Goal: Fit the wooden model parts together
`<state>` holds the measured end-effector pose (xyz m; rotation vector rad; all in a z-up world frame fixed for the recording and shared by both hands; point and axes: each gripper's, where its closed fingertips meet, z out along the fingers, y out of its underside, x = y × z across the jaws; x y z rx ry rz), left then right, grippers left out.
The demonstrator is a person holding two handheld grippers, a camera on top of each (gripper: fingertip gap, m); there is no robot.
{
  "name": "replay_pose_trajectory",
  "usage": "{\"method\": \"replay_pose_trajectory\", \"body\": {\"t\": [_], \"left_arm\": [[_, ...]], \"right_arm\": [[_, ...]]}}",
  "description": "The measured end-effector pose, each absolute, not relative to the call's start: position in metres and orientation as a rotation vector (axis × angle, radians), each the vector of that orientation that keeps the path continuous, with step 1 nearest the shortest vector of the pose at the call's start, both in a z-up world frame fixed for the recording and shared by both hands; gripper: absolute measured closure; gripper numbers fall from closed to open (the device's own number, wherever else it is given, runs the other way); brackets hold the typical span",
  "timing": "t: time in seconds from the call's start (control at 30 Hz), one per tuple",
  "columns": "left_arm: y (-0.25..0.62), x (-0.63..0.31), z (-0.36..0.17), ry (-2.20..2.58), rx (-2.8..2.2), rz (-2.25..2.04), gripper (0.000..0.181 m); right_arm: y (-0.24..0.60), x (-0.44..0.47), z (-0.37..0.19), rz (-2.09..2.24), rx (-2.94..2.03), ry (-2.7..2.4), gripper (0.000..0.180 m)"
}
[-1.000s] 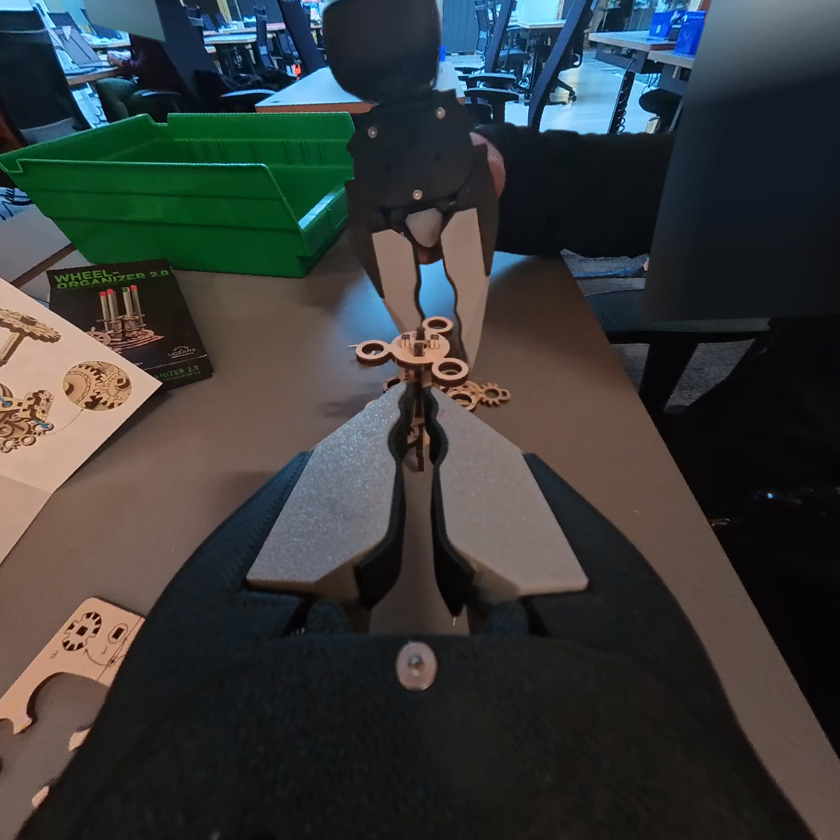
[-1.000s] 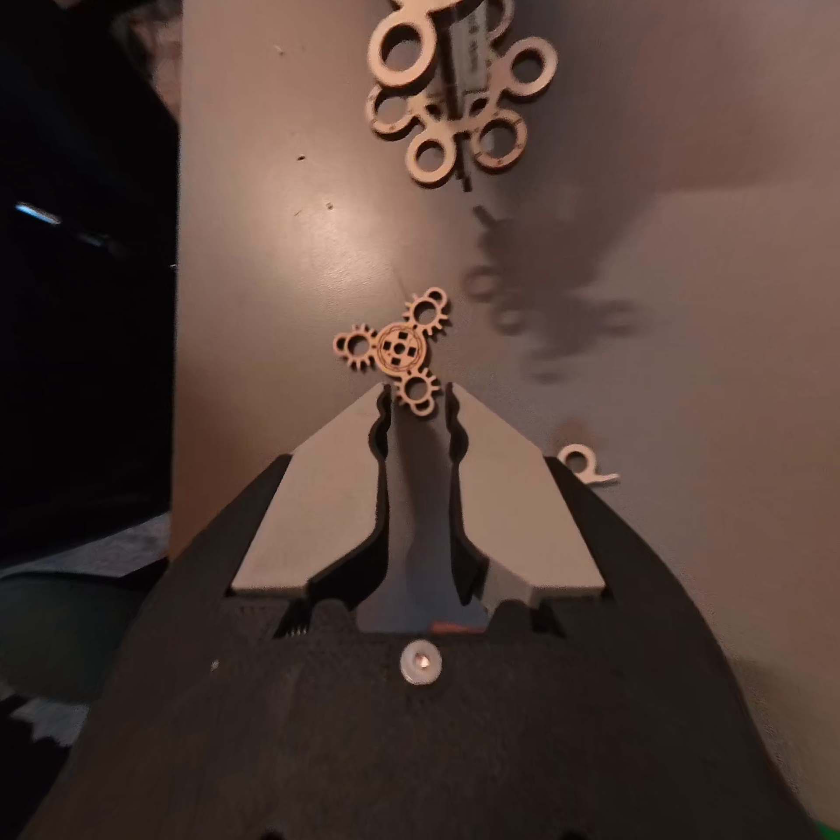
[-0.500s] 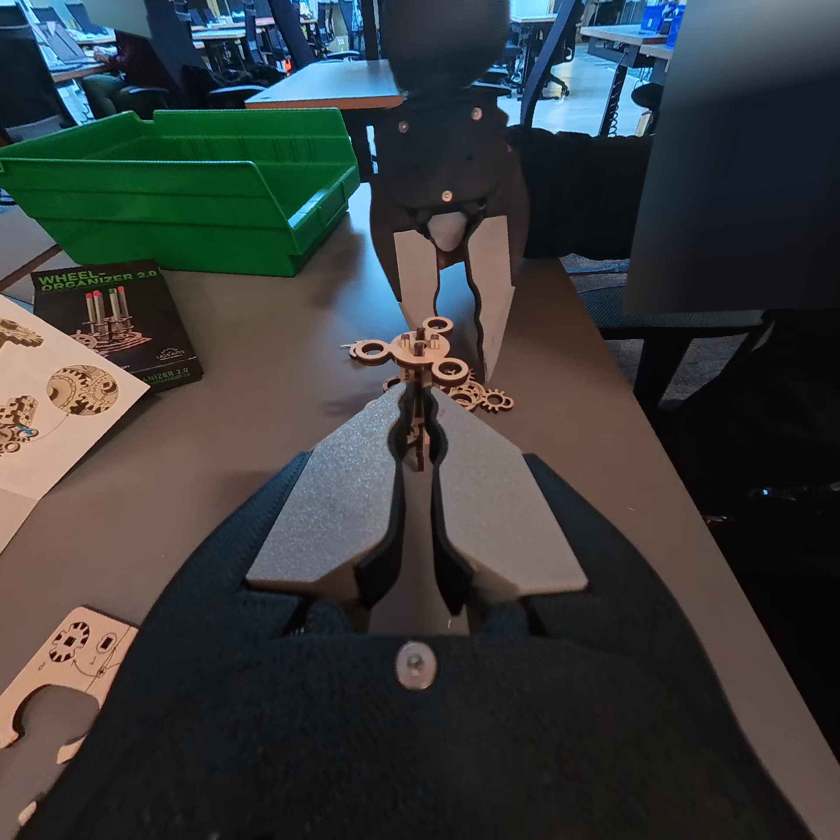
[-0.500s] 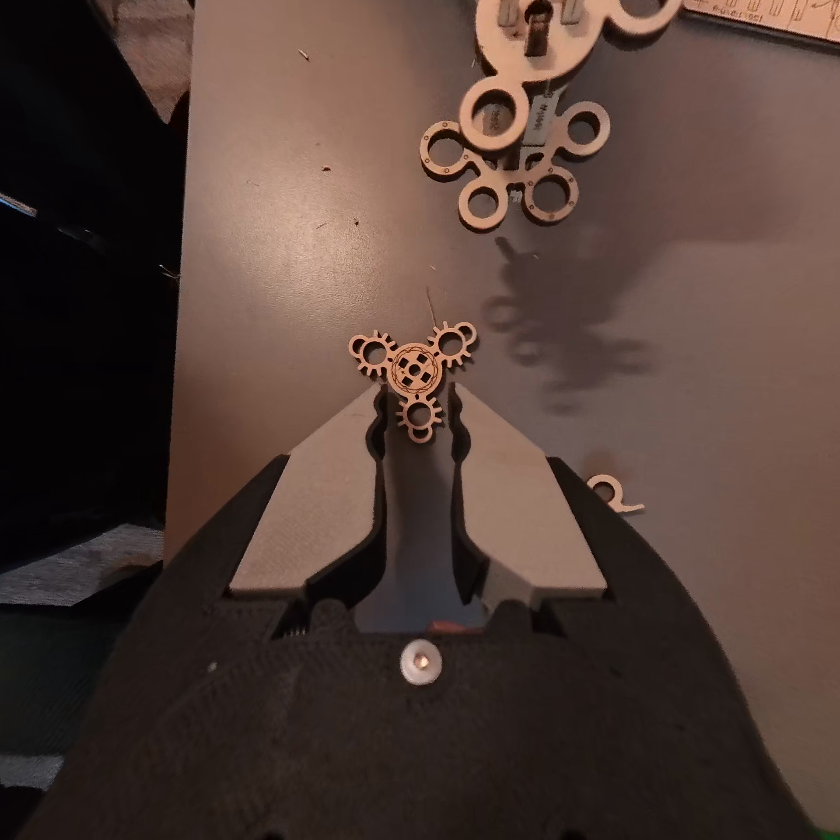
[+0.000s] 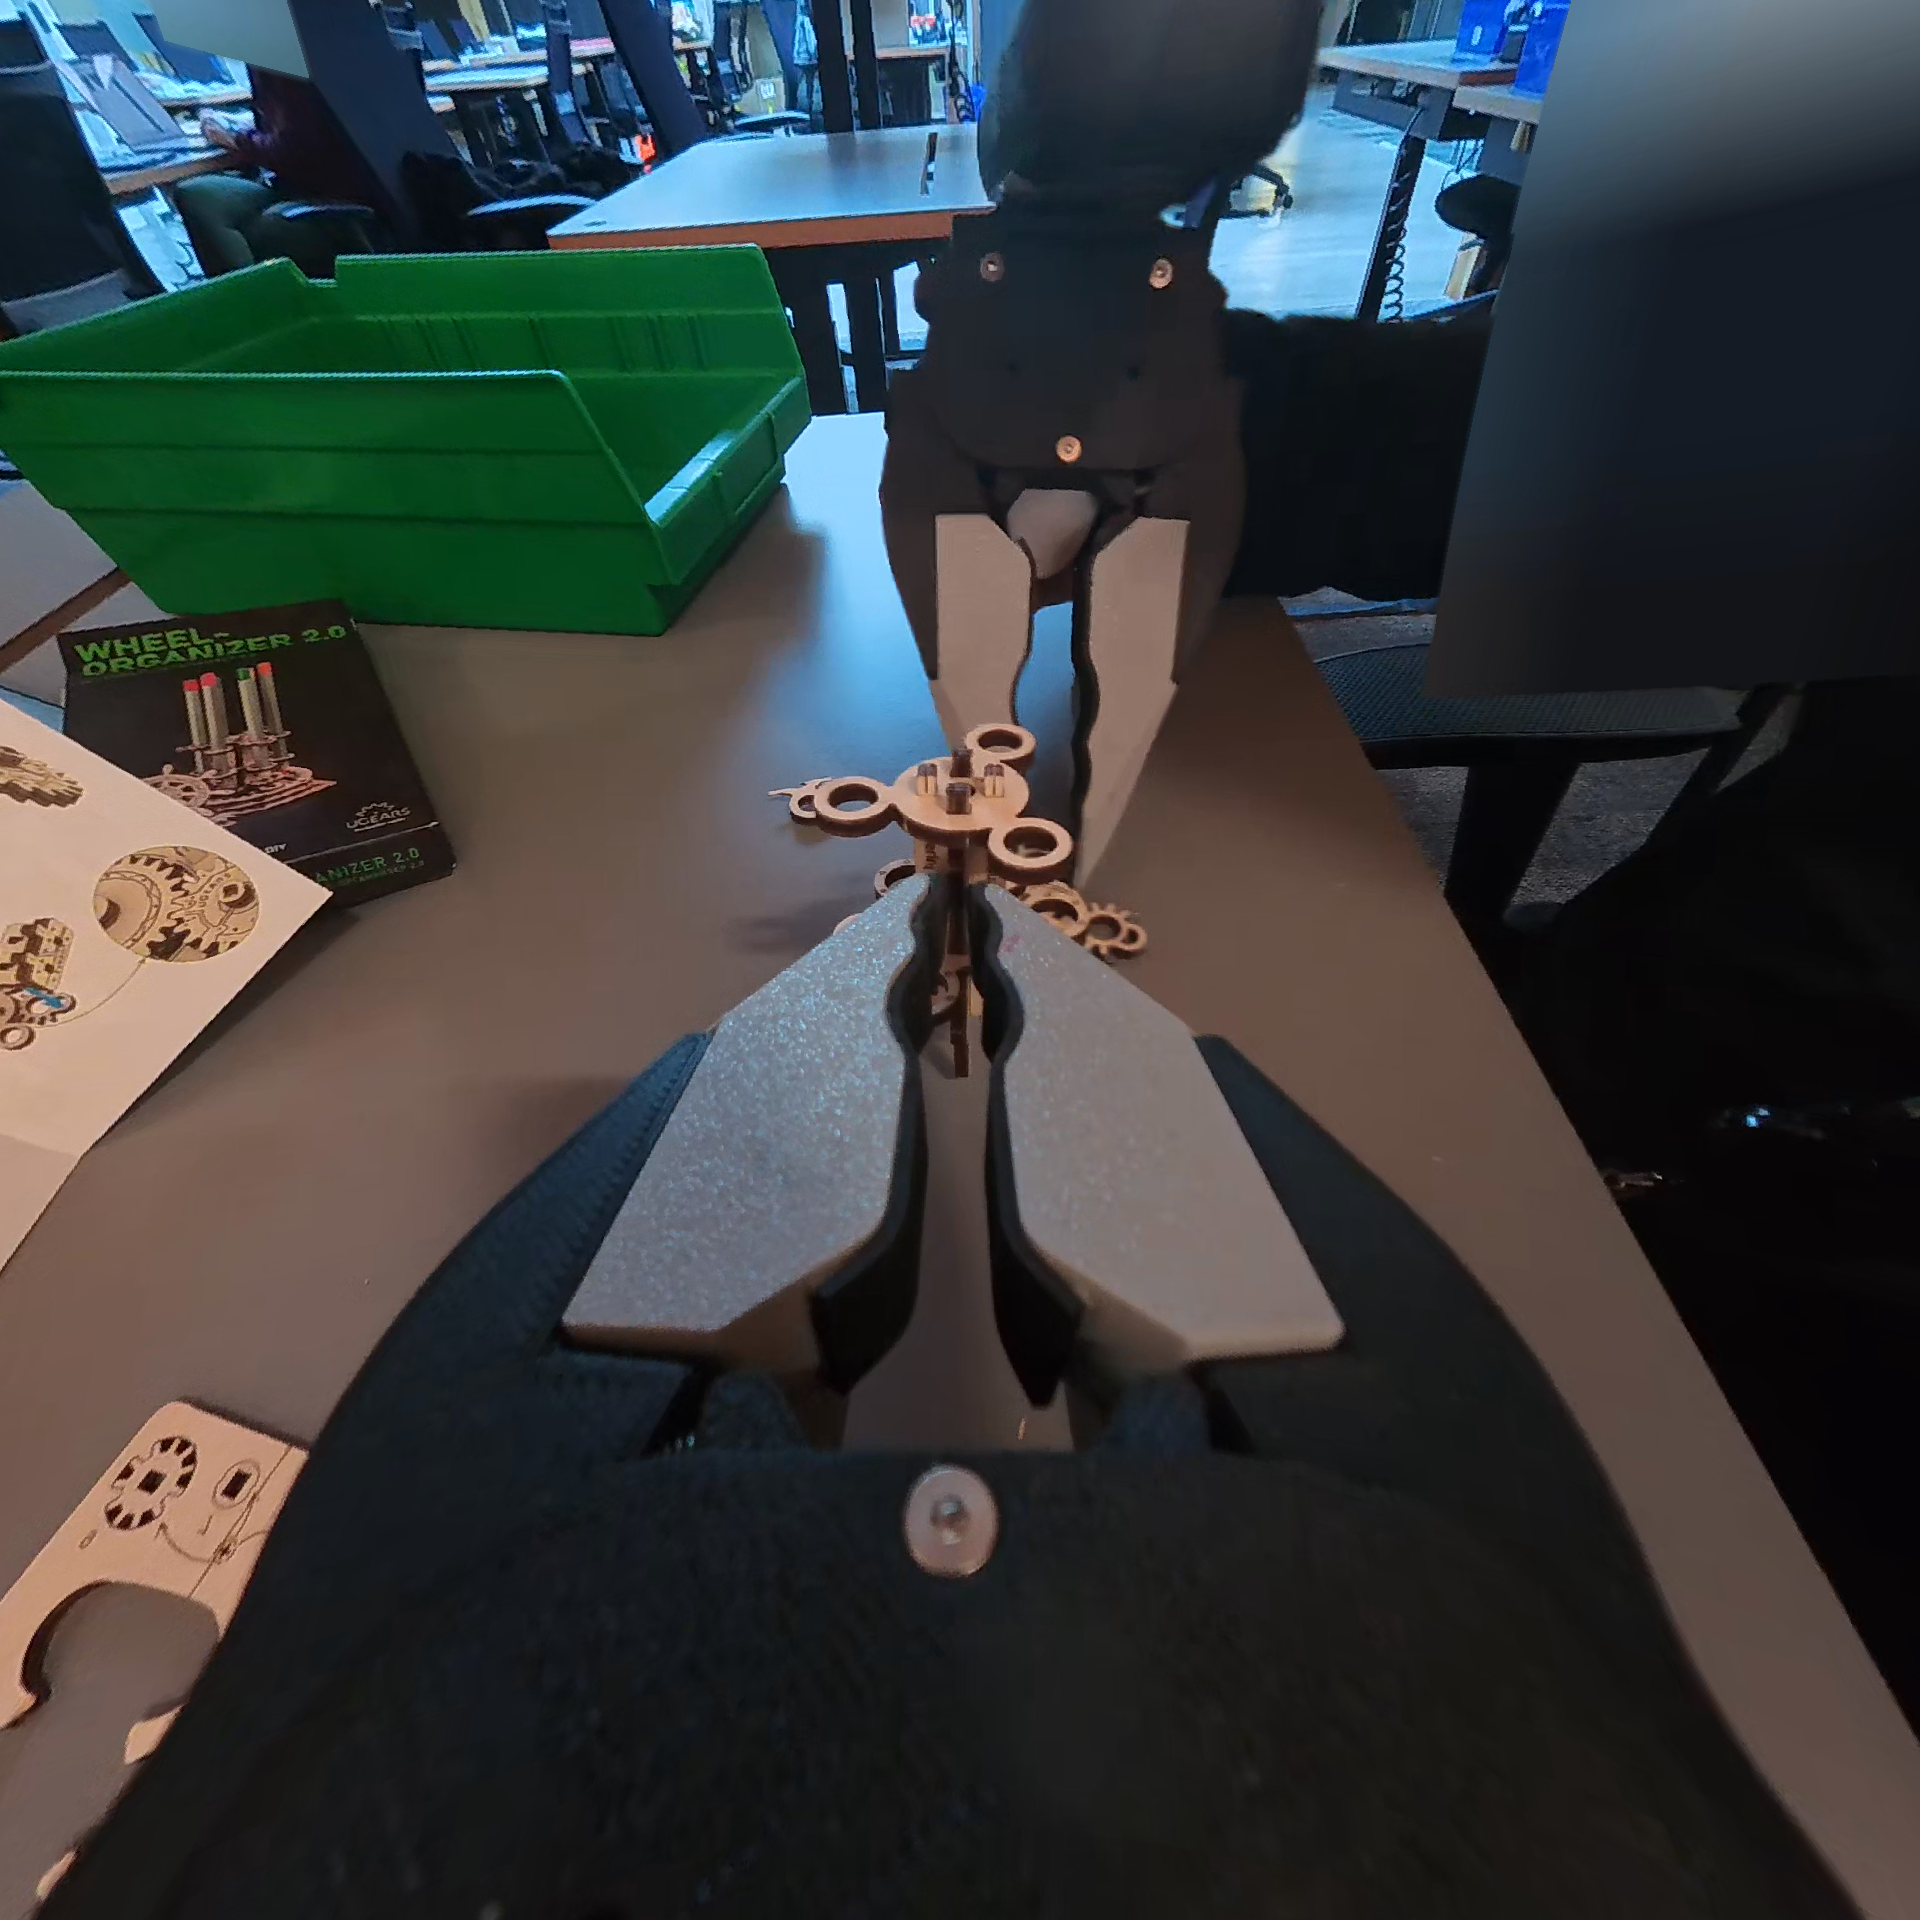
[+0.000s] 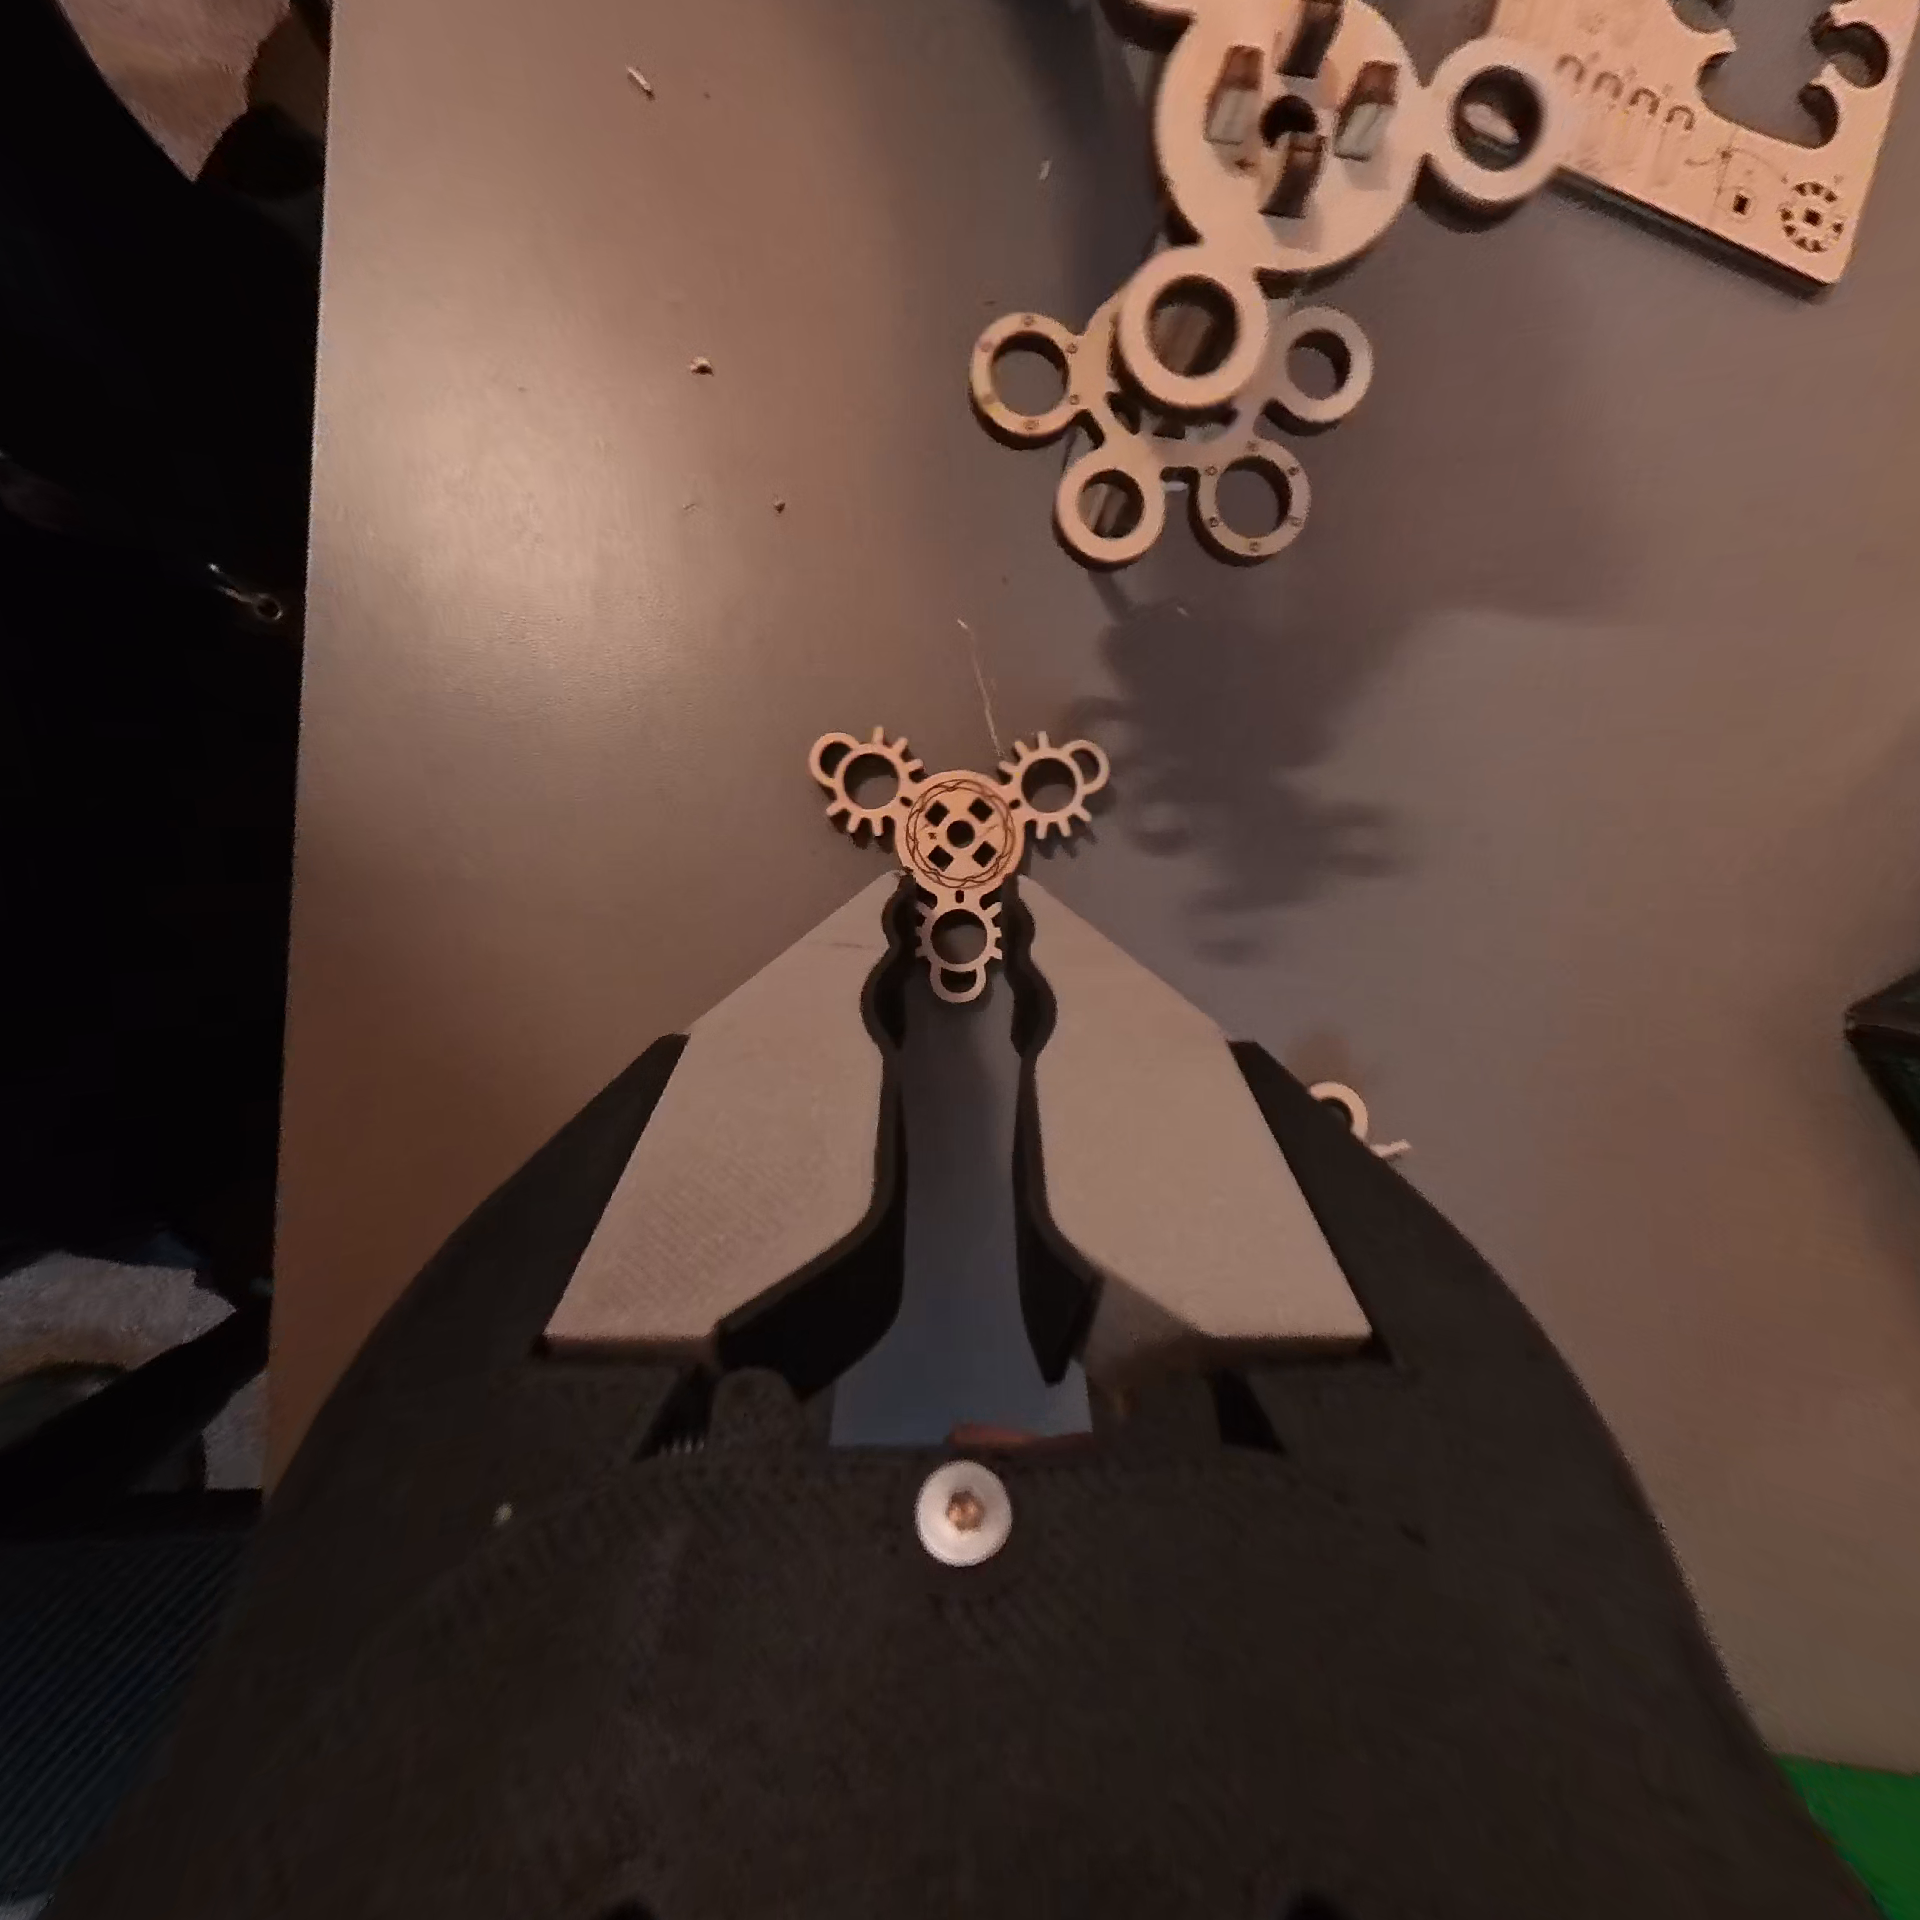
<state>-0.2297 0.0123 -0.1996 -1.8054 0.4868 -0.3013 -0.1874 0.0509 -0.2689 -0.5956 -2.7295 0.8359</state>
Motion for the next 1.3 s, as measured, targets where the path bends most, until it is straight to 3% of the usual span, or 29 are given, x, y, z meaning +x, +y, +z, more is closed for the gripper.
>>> {"method": "replay_pose_trajectory", "body": {"t": [0.03,0.53,1.3], "left_arm": [[0.012,-0.229,-0.200,0.488,-1.805,-0.302,0.180],[0.012,-0.224,-0.200,0.498,-1.806,-0.323,0.180],[0.000,-0.201,-0.199,0.639,-1.765,-0.420,0.181]], "right_arm": [[0.052,-0.188,-0.266,0.856,-0.605,-2.715,0.167],[0.036,-0.196,-0.173,1.128,-0.455,-2.536,0.167],[0.002,-0.202,-0.179,0.751,-0.115,-2.747,0.167]]}}
